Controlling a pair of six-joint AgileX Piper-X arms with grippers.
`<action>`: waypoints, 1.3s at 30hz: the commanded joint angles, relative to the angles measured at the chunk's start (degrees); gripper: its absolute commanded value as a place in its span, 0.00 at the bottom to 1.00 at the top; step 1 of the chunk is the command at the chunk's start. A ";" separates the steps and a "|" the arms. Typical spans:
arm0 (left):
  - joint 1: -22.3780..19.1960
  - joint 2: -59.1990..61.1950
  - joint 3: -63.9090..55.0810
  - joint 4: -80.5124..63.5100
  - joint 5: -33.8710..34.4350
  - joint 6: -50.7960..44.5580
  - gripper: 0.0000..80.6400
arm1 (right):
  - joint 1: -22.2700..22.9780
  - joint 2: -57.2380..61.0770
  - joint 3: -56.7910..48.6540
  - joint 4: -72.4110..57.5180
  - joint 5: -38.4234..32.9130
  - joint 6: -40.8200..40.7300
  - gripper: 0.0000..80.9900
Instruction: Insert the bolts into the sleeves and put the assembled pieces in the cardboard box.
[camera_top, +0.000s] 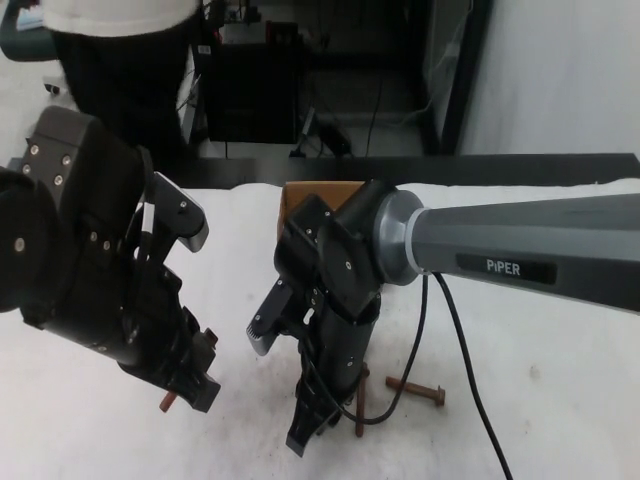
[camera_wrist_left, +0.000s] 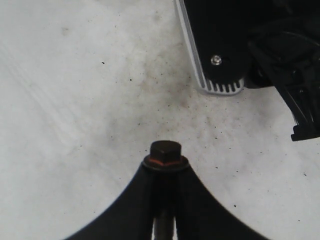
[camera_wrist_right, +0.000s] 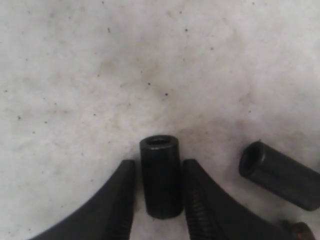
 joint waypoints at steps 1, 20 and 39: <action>-0.25 -0.88 -0.27 0.06 0.38 -0.47 0.00 | -0.03 0.58 -0.05 -1.25 -0.33 -0.42 0.38; -0.25 -0.88 -0.27 0.12 0.38 -0.47 0.00 | -0.03 0.58 -0.05 -3.21 -0.33 -0.42 0.38; -0.25 -0.88 -0.27 0.71 0.38 -0.47 0.00 | -0.24 0.58 -0.05 0.74 -0.33 -2.90 0.41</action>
